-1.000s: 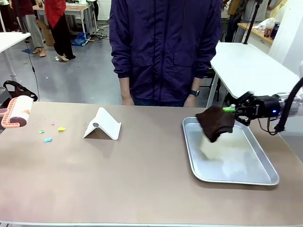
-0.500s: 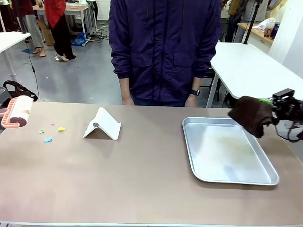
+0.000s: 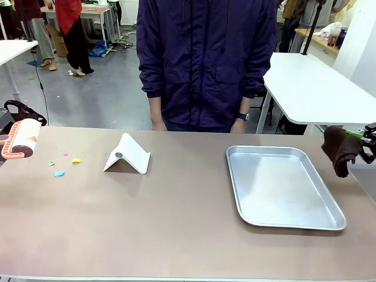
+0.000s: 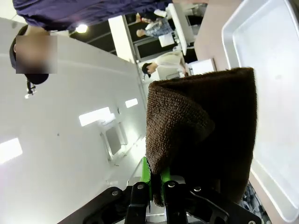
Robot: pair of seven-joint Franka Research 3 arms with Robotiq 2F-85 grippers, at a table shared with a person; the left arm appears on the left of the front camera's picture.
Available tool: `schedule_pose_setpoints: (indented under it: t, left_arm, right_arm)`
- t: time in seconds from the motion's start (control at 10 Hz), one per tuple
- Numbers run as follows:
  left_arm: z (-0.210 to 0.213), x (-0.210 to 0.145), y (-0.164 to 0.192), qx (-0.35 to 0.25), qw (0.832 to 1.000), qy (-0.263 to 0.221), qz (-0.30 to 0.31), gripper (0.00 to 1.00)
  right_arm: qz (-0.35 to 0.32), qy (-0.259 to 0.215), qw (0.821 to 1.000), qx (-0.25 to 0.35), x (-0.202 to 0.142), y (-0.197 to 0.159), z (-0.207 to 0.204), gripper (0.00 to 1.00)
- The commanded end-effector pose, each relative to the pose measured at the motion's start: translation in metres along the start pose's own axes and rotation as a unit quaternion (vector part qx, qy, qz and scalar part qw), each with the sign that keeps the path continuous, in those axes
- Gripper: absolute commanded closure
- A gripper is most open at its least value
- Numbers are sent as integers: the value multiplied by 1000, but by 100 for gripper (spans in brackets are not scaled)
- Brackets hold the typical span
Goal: Clean the surface of the table.
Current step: If a person points to the right, clean the right side of the table with your right hand, and if they point to the left, clean the left side with your left hand, then clean the area not pointed to by the person.
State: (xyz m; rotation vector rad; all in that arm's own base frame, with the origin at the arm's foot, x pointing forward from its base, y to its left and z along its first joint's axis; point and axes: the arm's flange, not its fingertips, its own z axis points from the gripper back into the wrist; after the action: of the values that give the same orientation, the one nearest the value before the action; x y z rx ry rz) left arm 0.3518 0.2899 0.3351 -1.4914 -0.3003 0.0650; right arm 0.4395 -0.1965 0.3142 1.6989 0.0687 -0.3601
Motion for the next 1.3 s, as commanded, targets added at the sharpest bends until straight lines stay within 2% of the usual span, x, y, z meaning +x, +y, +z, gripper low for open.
schedule_pose_setpoints:
  t: [0.0, 1.2]
  left_arm:
    - [0, -2, -3, -2, 1000, 3, -4, 100]
    - [0, -2, -3, -2, 1000, 3, -4, 100]
  right_arm:
    - [-13, 29, 999, 11, 5, 4, -9, 91]
    - [-13, 29, 999, 11, 5, 4, -9, 91]
